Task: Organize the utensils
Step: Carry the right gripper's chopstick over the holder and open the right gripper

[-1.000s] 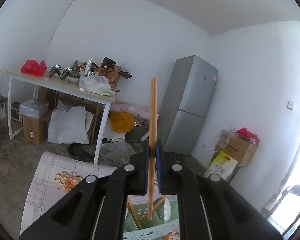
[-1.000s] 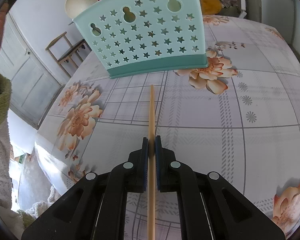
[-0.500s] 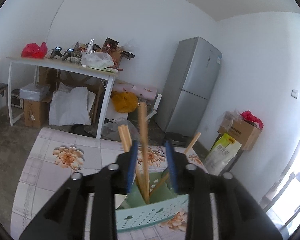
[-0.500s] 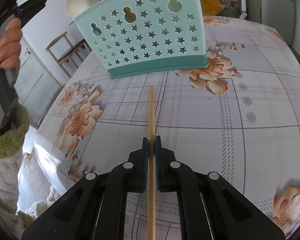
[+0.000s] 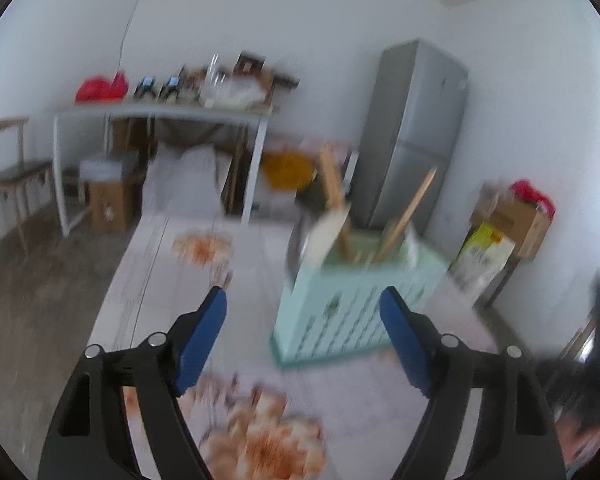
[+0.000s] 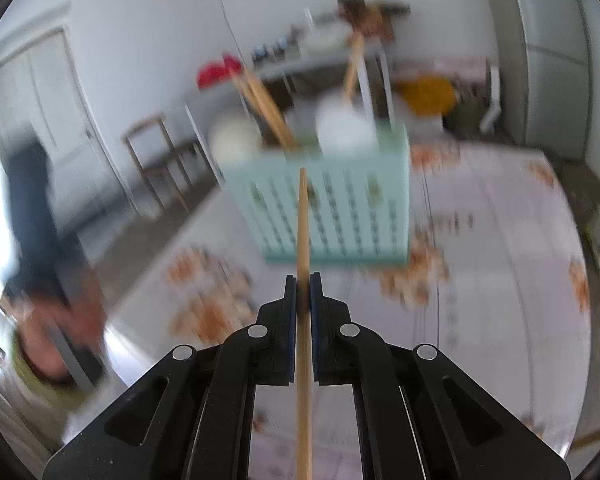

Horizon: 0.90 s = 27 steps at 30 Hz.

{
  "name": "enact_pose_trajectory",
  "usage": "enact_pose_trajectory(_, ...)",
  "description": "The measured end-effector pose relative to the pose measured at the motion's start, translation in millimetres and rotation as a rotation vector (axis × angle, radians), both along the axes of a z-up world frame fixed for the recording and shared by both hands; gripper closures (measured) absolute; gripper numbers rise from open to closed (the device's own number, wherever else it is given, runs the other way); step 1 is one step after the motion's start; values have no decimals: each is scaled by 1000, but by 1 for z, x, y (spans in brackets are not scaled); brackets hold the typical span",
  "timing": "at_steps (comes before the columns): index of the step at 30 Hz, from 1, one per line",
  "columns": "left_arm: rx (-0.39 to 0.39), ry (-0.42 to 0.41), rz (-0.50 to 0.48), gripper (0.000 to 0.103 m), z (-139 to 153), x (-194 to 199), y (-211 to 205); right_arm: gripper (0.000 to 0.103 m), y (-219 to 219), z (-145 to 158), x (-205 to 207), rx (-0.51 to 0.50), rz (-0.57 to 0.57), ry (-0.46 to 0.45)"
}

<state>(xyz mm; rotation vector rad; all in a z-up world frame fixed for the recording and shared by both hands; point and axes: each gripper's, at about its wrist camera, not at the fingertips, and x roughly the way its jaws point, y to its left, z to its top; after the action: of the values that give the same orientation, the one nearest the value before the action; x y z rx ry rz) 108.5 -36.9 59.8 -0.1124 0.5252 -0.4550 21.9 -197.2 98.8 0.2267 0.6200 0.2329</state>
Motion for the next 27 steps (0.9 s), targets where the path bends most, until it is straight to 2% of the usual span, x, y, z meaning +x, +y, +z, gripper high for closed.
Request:
enact_pose_trajectory(3, 49, 68, 36, 22, -24, -3, 6, 99, -4, 33, 3, 23, -4, -134)
enact_pose_trajectory(7, 77, 121, 57, 22, -42, -7, 14, 98, -9, 75, 24, 50, -22, -313)
enact_pose_trajectory(11, 89, 120, 63, 20, -47, -13, 19, 98, -9, 91, 63, 78, -36, -392)
enact_pose_trajectory(15, 93, 119, 66, 20, -49, -10, 21, 98, -7, 91, 104, 109, -52, -421)
enact_pose_trajectory(19, 97, 129, 82, 20, -55, -4, 27, 98, -3, 82, 137, 90, -103, -425)
enact_pose_trajectory(27, 80, 164, 103, 20, -67, 9, 41, 98, 3, 61, 148, 2, -144, -395)
